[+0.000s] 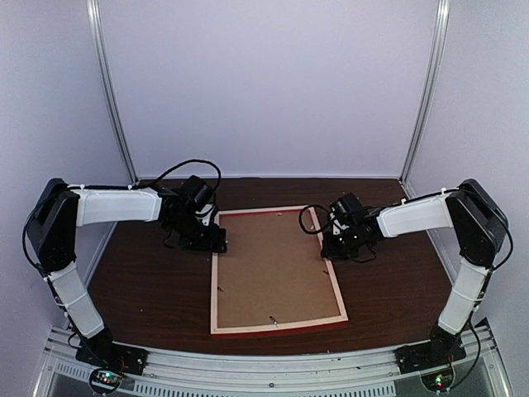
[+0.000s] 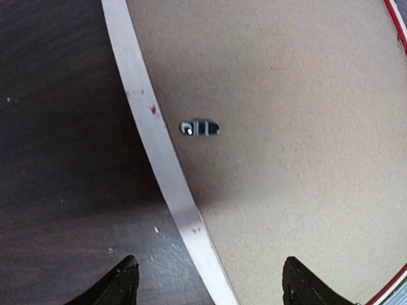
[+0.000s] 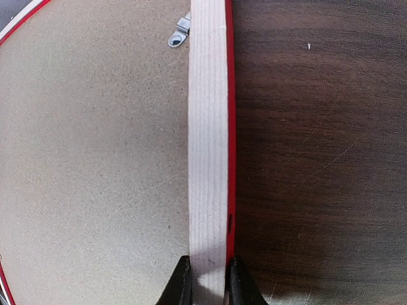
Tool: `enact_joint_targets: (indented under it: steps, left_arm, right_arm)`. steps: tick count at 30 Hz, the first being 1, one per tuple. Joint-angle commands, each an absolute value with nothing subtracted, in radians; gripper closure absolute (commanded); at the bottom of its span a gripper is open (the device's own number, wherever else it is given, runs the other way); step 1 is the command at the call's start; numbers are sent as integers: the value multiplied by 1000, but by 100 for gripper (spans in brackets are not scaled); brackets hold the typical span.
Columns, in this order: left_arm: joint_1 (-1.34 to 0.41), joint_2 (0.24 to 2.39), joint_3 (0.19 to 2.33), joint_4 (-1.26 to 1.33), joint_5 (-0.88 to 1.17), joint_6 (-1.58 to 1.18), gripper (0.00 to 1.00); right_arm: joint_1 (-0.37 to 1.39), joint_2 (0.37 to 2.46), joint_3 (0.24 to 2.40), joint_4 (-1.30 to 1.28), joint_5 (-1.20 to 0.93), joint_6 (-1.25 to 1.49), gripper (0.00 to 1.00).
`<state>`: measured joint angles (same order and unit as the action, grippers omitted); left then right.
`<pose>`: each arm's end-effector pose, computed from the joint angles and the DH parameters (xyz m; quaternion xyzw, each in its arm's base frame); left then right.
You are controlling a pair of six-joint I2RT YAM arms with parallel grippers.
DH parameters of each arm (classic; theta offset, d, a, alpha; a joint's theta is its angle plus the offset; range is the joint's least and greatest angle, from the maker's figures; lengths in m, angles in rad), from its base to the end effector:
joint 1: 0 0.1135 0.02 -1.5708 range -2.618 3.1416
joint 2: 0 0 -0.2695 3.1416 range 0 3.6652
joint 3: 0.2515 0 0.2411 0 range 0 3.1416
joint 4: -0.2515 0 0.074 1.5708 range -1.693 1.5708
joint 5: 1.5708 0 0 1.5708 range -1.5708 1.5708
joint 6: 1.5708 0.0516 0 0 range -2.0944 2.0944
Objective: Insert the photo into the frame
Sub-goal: Press the fastener onto the backboard.
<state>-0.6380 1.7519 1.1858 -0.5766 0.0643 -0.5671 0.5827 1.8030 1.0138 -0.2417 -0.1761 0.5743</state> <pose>0.2791 -0.2111 0.1898 0.0414 0.9758 -0.1462 0.1571 0.2900 0.2019 0.1452 -0.0275 0.9599 0.2162 0.1761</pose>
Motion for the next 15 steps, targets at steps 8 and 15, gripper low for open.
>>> enact_joint_targets:
  steps: [8, 15]
  left_arm:
    - [-556, 1944, 1405, -629, 73, -411, 22]
    - [-549, 2041, 1497, -654, 71, -374, 22]
  right_arm:
    - [581, 1804, 996, -234, -191, 601, 100]
    - [595, 1776, 962, -204, -200, 641, 100]
